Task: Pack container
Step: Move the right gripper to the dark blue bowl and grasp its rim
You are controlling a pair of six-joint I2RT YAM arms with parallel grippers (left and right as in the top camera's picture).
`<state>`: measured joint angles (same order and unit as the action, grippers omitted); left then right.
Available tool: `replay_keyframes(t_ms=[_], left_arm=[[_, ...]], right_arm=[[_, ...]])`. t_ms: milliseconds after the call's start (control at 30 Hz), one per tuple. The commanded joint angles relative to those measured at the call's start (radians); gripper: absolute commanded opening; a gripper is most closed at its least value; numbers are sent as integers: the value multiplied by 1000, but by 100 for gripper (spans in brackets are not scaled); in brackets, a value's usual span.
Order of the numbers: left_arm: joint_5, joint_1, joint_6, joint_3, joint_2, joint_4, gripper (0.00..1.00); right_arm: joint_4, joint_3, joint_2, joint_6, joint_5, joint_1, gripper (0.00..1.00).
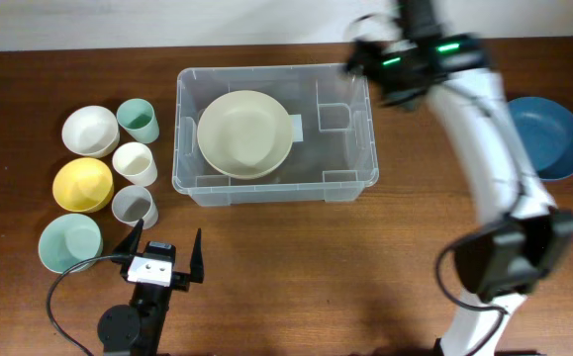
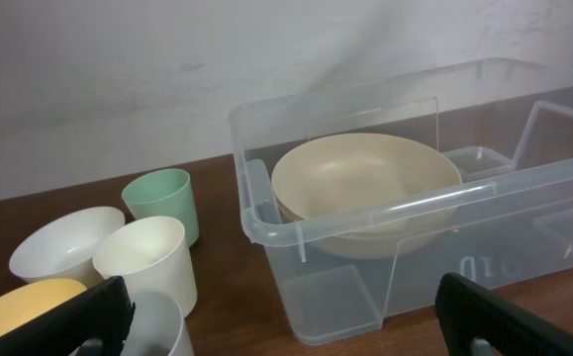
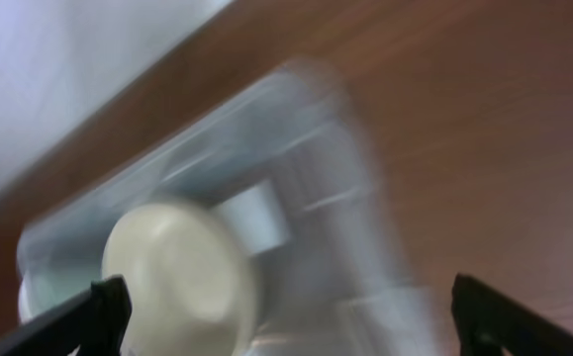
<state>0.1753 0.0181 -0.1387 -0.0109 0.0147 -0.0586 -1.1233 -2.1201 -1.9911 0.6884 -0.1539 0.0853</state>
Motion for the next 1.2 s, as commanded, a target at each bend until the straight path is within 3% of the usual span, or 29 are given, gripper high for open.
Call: replay_keyframes(t_ms=[0,200,400,800,1167], left_arm=[[-7,-4,-13,2,-8,-7,100],[-7,-4,-13,2,-8,-7,100],[-7,-4,-13,2,-8,-7,100],[-7,-4,-13,2,-8,-7,100],[-7,-4,-13,2,-8,-7,100]], right_arm=[[-82,-41,44,56,118,-161,99],[-268,-23,36,224,111,-487,99],[-252,80,36,237,114,-670,99],[137,458,36,139,90,-698,99],[309,592,5,135,91,-698,99]])
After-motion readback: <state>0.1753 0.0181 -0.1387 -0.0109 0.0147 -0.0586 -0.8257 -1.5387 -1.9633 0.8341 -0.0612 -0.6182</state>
